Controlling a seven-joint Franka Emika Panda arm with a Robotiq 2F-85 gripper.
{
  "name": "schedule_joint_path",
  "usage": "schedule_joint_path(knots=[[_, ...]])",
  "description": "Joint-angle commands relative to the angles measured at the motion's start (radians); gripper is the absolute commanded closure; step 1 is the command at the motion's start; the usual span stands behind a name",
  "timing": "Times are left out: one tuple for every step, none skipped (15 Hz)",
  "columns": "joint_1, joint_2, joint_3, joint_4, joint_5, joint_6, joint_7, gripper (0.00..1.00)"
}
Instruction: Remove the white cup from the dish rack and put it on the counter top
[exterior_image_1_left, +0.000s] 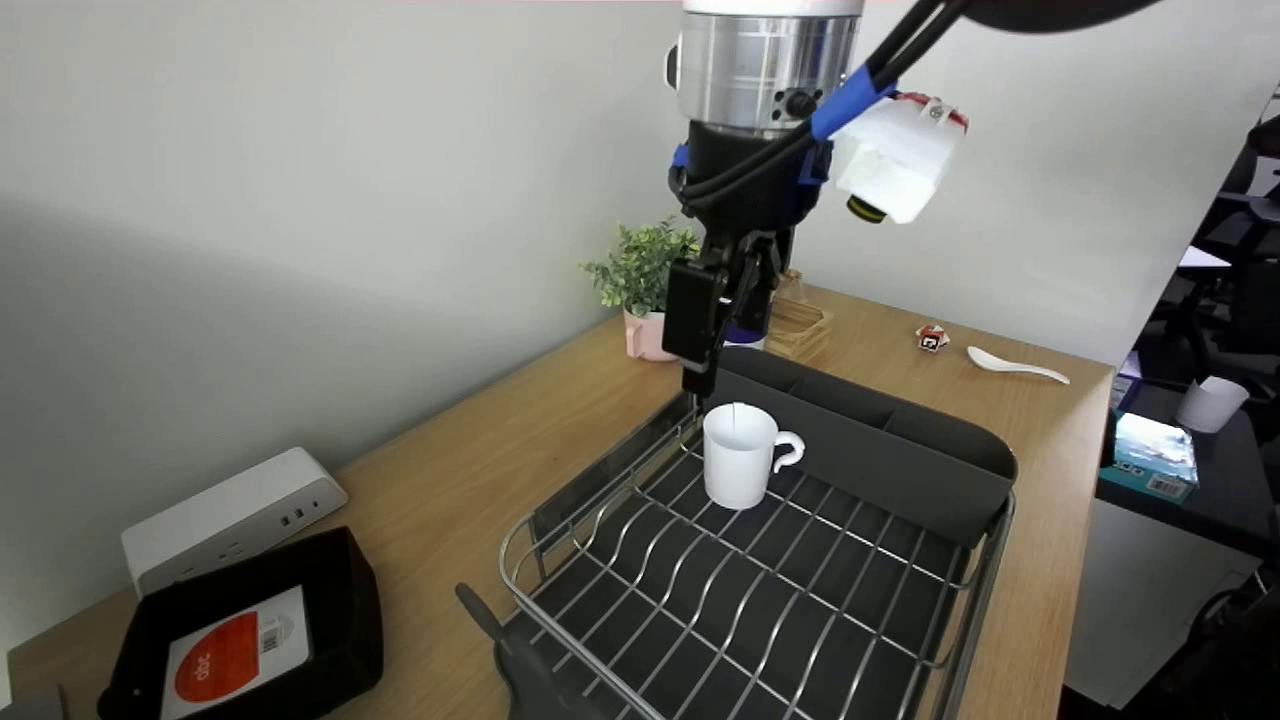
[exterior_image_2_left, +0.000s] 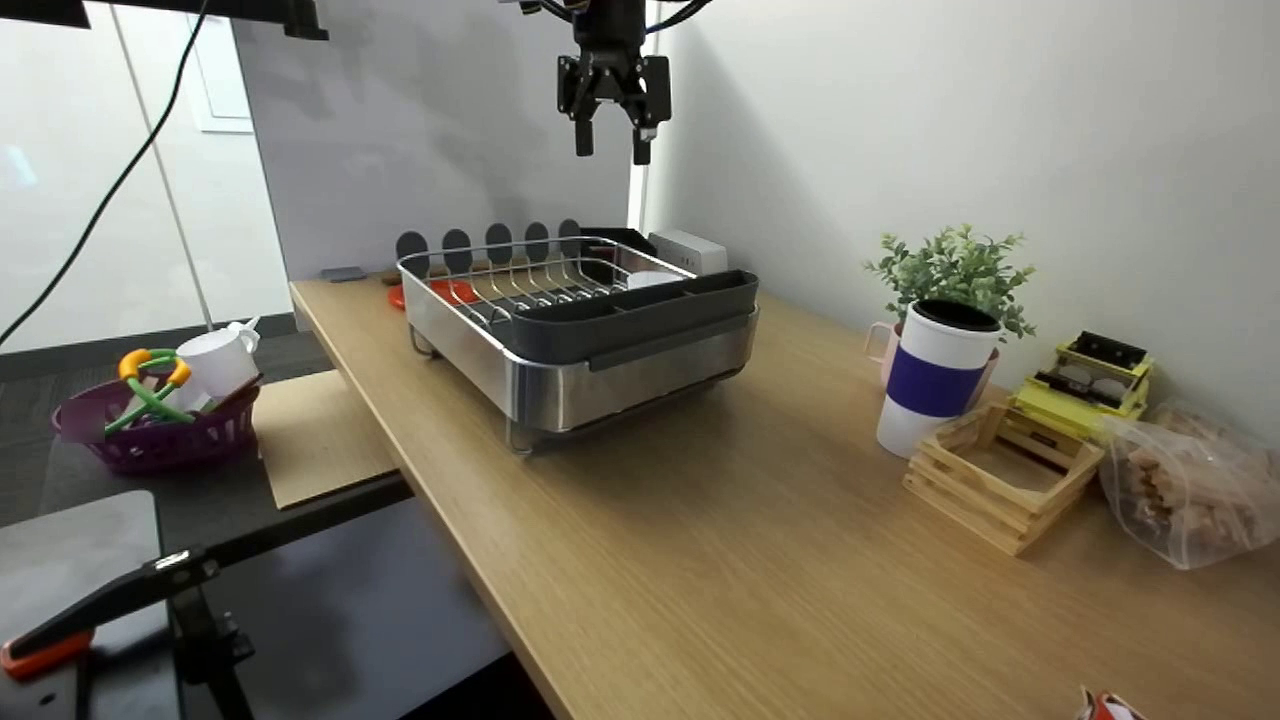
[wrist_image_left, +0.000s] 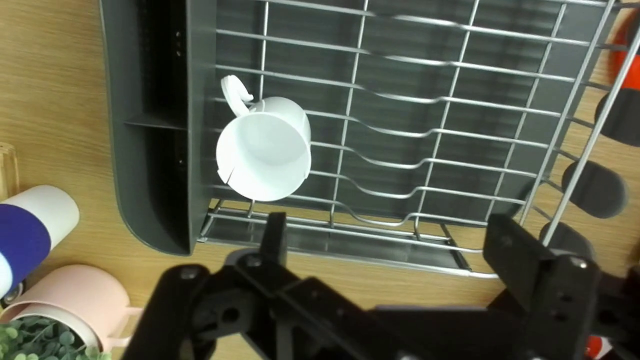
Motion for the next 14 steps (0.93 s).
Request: schedule_joint_path(knots=[[-0.017,0.043,-0.030,0.055,0.068,-0.042,-0.039,0.00],[-0.023,0.052,-0.037,0.064,0.085,-0.048,-0.041,0.00],[-0.030,0.064,-0.041,0.077,0.101,-0.058,-0.054,0.00],[-0.035,0.077,-0.046,0.089,0.109,-0.064,-0.068,0.00],[-0.040,0.091,-0.048,0.103,0.115,-0.071,-0.093,0.00],[-0.044,0.108,-0.049,0.122,0.115,-0.083,-0.125,0.00],[-0.046,0.125,-0.049,0.143,0.114,-0.102,-0.148,0.00],[-0.046,0.143,-0.052,0.167,0.108,-0.119,-0.164,0.00],[-0.046,0.159,-0.052,0.192,0.107,-0.143,-0.181,0.00],[-0.049,0.181,-0.050,0.222,0.108,-0.169,-0.204,0.00],[-0.050,0.203,-0.048,0.258,0.112,-0.206,-0.226,0.00],[-0.050,0.226,-0.046,0.294,0.112,-0.246,-0.247,0.00],[-0.049,0.252,-0.047,0.334,0.109,-0.285,-0.265,0.00],[-0.046,0.271,-0.047,0.370,0.107,-0.328,-0.278,0.00]])
